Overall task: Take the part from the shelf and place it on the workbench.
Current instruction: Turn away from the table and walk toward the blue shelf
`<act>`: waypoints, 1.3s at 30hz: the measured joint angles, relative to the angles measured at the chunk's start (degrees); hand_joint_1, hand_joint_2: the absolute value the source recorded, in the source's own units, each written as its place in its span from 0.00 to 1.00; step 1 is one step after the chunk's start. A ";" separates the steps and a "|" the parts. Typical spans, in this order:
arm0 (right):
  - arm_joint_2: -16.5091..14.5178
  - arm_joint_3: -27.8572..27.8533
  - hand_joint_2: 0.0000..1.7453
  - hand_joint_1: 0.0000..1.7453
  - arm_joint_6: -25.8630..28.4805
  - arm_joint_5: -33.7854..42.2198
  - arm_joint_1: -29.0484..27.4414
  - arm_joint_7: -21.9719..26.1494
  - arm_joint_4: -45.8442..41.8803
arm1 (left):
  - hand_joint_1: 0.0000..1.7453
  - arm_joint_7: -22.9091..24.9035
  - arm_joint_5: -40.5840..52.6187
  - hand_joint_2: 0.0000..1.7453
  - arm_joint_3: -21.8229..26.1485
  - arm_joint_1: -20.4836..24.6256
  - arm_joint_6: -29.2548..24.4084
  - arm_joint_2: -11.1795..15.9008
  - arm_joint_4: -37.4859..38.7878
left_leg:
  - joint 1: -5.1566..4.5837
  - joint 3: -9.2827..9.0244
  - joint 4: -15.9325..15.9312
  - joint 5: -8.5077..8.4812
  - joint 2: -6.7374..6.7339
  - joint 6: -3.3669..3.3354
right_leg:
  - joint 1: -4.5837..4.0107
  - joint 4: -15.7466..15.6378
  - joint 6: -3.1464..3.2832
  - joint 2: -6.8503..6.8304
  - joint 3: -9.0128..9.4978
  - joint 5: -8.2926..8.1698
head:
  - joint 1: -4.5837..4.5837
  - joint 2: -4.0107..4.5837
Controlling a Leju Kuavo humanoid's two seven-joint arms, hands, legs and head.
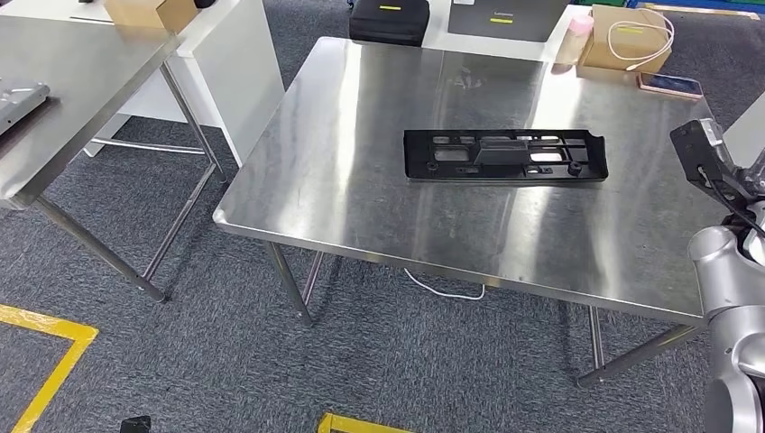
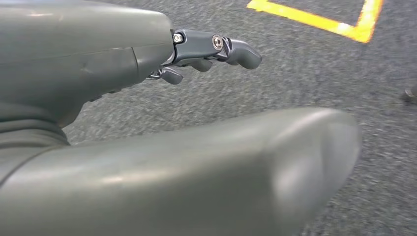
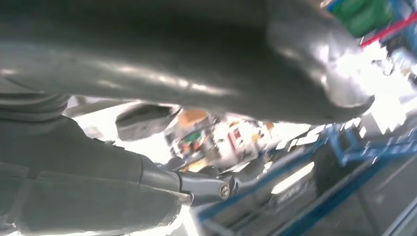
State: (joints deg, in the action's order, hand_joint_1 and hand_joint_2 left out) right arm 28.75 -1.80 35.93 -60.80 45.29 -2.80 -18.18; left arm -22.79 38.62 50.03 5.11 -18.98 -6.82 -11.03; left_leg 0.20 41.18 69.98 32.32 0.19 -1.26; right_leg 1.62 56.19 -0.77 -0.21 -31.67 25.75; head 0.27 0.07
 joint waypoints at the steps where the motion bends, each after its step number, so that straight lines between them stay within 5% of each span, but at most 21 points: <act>1: -0.03 -0.64 0.00 0.00 1.52 -0.23 -1.46 -0.33 -0.36 | 0.00 0.21 0.14 0.00 0.00 0.00 -0.04 -0.07 0.01 | 0.12 0.58 3.17 1.31 -0.01 0.12 | -0.15 0.03 0.11 -0.15 -0.51 -0.42 | 0.01 0.00; 3: -0.47 -3.37 0.00 0.00 3.21 -2.17 -5.88 0.18 -2.38 | 0.00 0.57 0.36 0.00 0.00 0.03 -0.10 -0.30 0.01 | 0.30 -1.08 3.94 0.46 -0.01 0.07 | -0.41 0.09 -0.01 -0.52 -1.43 -1.13 | -0.01 0.00; 5: -1.81 -8.61 0.00 0.00 3.49 -5.76 -10.75 2.93 -5.05 | 0.00 0.80 0.51 0.00 0.00 0.15 -0.12 -0.51 0.01 | 0.35 -6.56 -2.88 -2.15 0.08 -0.39 | -0.54 0.17 -0.32 -0.77 -2.20 -1.78 | 0.01 0.00; 7: -3.89 -15.21 0.00 0.00 3.62 -8.49 -15.02 6.33 -7.35 | 0.00 0.94 0.95 0.00 0.00 0.40 -0.13 -0.67 0.00 | 0.17 -11.72 -10.43 -2.79 0.29 -0.89 | -0.78 0.20 -0.88 -0.95 -2.68 -2.45 | -0.07 0.00; 9: -6.66 -22.02 0.00 0.00 3.81 -9.96 -18.89 8.79 -9.31 | 0.00 1.01 1.73 0.00 0.00 0.54 -0.07 -0.86 0.01 | -0.16 -13.18 -13.14 -2.63 0.43 -1.32 | -0.87 -0.02 -1.67 -1.20 -2.82 -3.24 | -0.19 0.00; 12: -11.07 -31.92 0.00 0.00 3.94 -11.52 -24.23 12.11 -11.33 | 0.00 1.13 2.63 0.00 0.00 0.70 0.03 -1.32 0.02 | -0.08 -12.12 -14.19 -4.62 0.32 -2.67 | -1.02 0.88 -2.22 -1.03 -3.87 -2.35 | -0.35 0.00; 15: -14.88 -40.99 0.00 0.00 3.58 -13.54 -27.80 15.16 -12.09 | 0.00 1.40 3.18 0.00 0.04 0.86 0.01 -1.52 0.02 | -0.15 -9.88 -14.52 -6.79 0.00 -3.53 | -0.81 10.39 -1.29 -0.33 -7.30 4.92 | -0.96 0.00; 16: -15.90 -43.58 0.00 0.00 3.35 -13.96 -28.84 15.79 -12.04 | 0.00 1.45 3.43 0.00 0.06 0.85 0.00 -1.52 0.02 | -0.22 -9.03 -14.49 -7.42 -0.08 -3.52 | -0.69 14.18 -1.45 -0.22 -8.08 6.56 | -1.13 0.00; 18: -17.61 -47.39 0.00 0.00 3.16 -14.59 -30.55 16.00 -11.84 | 0.00 1.40 3.81 0.00 0.11 0.81 0.01 -1.56 0.03 | -0.31 -7.29 -14.42 -8.71 -0.19 -3.29 | -0.46 17.21 -2.67 -0.12 -7.28 6.32 | -1.45 0.00; 19: -18.38 -48.70 0.00 0.00 3.35 -15.25 -31.07 15.23 -11.78 | 0.00 1.39 3.94 0.00 0.14 0.81 0.05 -1.57 0.03 | -0.30 -6.48 -14.38 -9.32 -0.29 -3.08 | -0.29 15.52 -3.38 -0.10 -5.32 5.01 | -1.54 0.00; 21: -19.83 -50.24 0.00 0.00 3.55 -16.44 -31.62 12.73 -11.59 | 0.00 1.43 4.19 0.00 0.19 0.88 0.16 -1.56 0.01 | -0.43 -5.17 -14.10 -10.41 -0.54 -2.45 | -0.13 6.98 -4.03 -0.09 1.45 3.62 | -1.69 0.00; 23: -21.17 -51.02 0.00 0.00 3.59 -17.34 -32.30 10.51 -11.19 | 0.00 1.48 4.56 0.00 0.20 0.97 0.21 -1.50 -0.02 | -0.68 -4.66 -13.85 -11.41 -0.79 -1.78 | -0.45 -0.53 -3.34 0.10 6.42 4.41 | -1.66 0.00; 25: -22.55 -52.03 0.00 0.00 3.62 -18.17 -33.30 9.34 -10.52 | 0.00 1.57 4.93 0.00 0.20 0.96 0.17 -1.40 -0.03 | -0.73 -4.51 -13.92 -12.44 -0.88 -1.28 | -0.69 -2.20 -2.34 0.22 6.71 4.58 | -1.40 0.00; 27: -23.97 -53.26 0.00 0.00 3.68 -19.27 -34.20 7.95 -9.62 | 0.00 1.75 5.33 0.00 0.20 0.82 0.17 -1.28 -0.02 | -0.40 -3.70 -12.66 -10.83 -0.69 -0.66 | -0.10 -1.97 -1.11 0.03 5.74 3.66 | -1.21 0.00; 30: -25.81 -55.05 0.00 0.00 3.74 -20.71 -35.37 6.13 -7.75 | 0.00 2.07 5.96 0.00 0.20 0.80 0.20 -1.19 -0.02 | 0.09 -0.90 -2.93 -1.65 -0.43 0.39 | 0.10 -1.86 0.60 -0.22 3.85 1.76 | -0.91 0.00; 32: -26.82 -56.23 0.50 0.00 3.45 -20.49 -36.09 5.64 -6.09 | 0.00 2.23 6.25 0.00 0.20 0.90 0.21 -1.07 -0.03 | 0.32 -0.01 4.05 1.51 -0.33 0.85 | -0.07 -1.67 0.68 -0.23 2.32 0.44 | -0.81 0.00; 34: -27.67 -56.88 1.00 0.00 2.40 -18.25 -36.79 5.19 -4.37 | 0.00 2.43 6.39 0.00 0.20 1.01 0.21 -0.92 -0.03 | 0.50 -2.74 3.66 -0.18 -0.31 0.91 | -0.11 -1.30 0.40 -0.20 0.70 -0.58 | -0.75 0.00; 37: -28.69 -57.06 1.00 0.00 -2.17 -11.61 -37.21 7.15 -1.06 | 0.00 2.59 6.61 0.00 0.19 1.45 0.26 -0.57 -0.08 | 0.47 -12.24 -8.53 -2.69 0.00 0.32 | -0.31 -0.66 -0.36 -0.03 -1.04 -1.76 | -0.70 0.00; 39: -29.56 -57.23 1.00 0.00 -5.52 -9.04 -37.32 9.62 0.82 | 0.00 2.56 6.82 0.00 0.16 1.81 0.44 -0.34 -0.11 | 0.16 -15.48 -13.81 -2.34 0.27 -0.14 | -0.49 -0.49 -1.14 0.01 -1.88 -2.84 | -0.69 0.00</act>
State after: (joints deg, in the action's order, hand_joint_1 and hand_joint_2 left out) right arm -0.81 -59.02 30.41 -69.84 7.98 6.82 -17.37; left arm -20.23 45.45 50.19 6.92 -18.54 -7.16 -11.14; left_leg 0.36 25.70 56.17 29.98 0.46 -1.40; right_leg 1.13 55.70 -1.91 -0.20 -33.54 22.91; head -0.42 0.07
